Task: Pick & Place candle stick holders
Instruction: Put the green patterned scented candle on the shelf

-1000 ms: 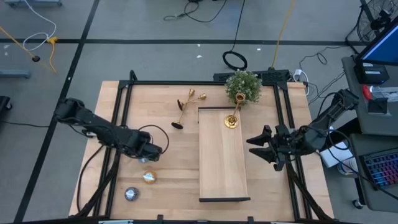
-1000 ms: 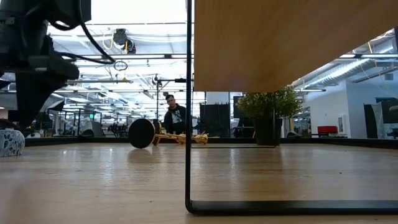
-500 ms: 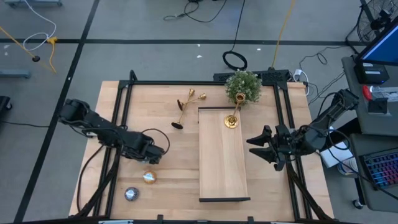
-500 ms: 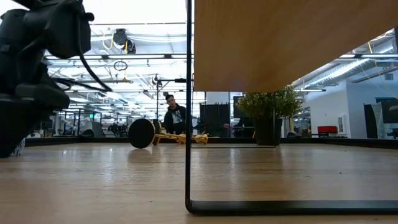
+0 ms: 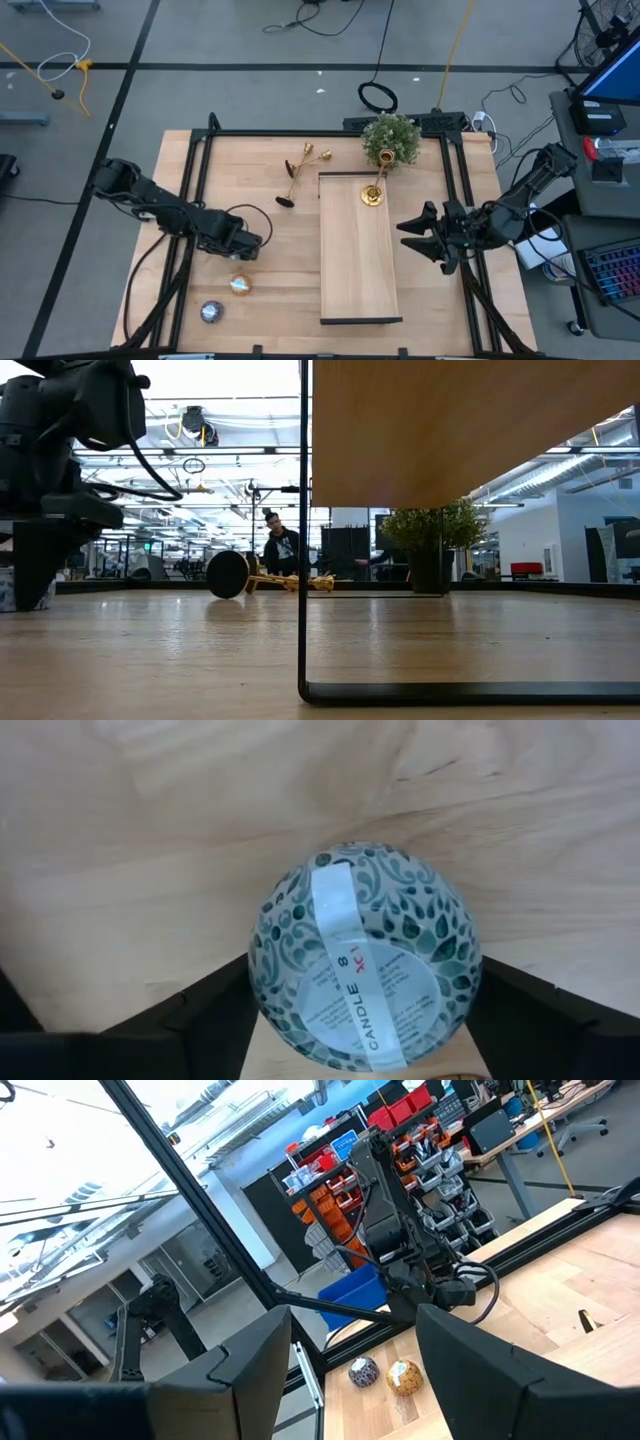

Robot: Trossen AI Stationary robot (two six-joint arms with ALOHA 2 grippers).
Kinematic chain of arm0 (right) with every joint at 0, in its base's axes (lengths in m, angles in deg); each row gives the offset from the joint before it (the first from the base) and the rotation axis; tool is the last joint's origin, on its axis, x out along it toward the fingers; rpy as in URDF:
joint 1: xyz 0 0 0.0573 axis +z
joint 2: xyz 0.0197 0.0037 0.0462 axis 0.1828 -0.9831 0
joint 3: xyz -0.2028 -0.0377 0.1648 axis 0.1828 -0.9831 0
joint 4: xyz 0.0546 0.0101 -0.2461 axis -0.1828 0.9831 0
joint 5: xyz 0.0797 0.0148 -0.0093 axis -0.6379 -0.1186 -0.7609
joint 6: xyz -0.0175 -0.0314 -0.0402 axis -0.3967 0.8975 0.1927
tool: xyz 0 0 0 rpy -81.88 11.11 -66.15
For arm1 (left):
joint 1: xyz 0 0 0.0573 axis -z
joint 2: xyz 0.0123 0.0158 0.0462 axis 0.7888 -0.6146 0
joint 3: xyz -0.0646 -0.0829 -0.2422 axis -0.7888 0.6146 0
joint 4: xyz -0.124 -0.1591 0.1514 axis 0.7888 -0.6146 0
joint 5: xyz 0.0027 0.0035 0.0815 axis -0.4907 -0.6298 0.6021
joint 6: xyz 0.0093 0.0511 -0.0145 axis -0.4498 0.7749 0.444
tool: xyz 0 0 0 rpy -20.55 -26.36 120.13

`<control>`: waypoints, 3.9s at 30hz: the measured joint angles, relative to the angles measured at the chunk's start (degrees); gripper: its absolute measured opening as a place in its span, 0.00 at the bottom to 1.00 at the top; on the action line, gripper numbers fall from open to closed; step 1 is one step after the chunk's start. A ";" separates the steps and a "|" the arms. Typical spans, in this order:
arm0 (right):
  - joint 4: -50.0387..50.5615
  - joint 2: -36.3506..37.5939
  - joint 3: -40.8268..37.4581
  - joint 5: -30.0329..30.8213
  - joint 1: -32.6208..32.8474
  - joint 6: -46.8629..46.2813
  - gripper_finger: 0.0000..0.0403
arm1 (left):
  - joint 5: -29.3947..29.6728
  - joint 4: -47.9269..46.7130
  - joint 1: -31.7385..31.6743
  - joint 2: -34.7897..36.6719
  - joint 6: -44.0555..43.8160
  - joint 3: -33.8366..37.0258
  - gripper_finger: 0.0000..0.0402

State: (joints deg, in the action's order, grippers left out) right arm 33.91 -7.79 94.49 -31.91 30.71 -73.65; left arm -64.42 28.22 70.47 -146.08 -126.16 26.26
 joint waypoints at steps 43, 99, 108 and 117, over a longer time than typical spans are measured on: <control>-11.72 -5.70 1.83 -0.33 -0.71 21.23 0.53 | 25.88 94.02 0.04 19.46 36.43 -3.82 0.72; 3.74 -32.87 50.07 -16.30 -7.92 57.04 0.62 | -2.64 132.06 -2.48 -28.14 34.94 -55.00 0.72; -8.89 -38.05 49.99 -25.88 -14.10 54.14 0.62 | -6.69 128.37 -3.21 -28.12 35.34 -58.49 0.72; -10.36 -38.72 50.01 -29.17 -16.19 53.44 0.62 | -8.00 128.57 -3.44 -28.12 32.23 -58.27 0.72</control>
State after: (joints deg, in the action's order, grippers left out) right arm 23.55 -46.51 144.50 -61.07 14.53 -20.20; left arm -72.42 156.79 67.03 -174.21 -93.92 -32.01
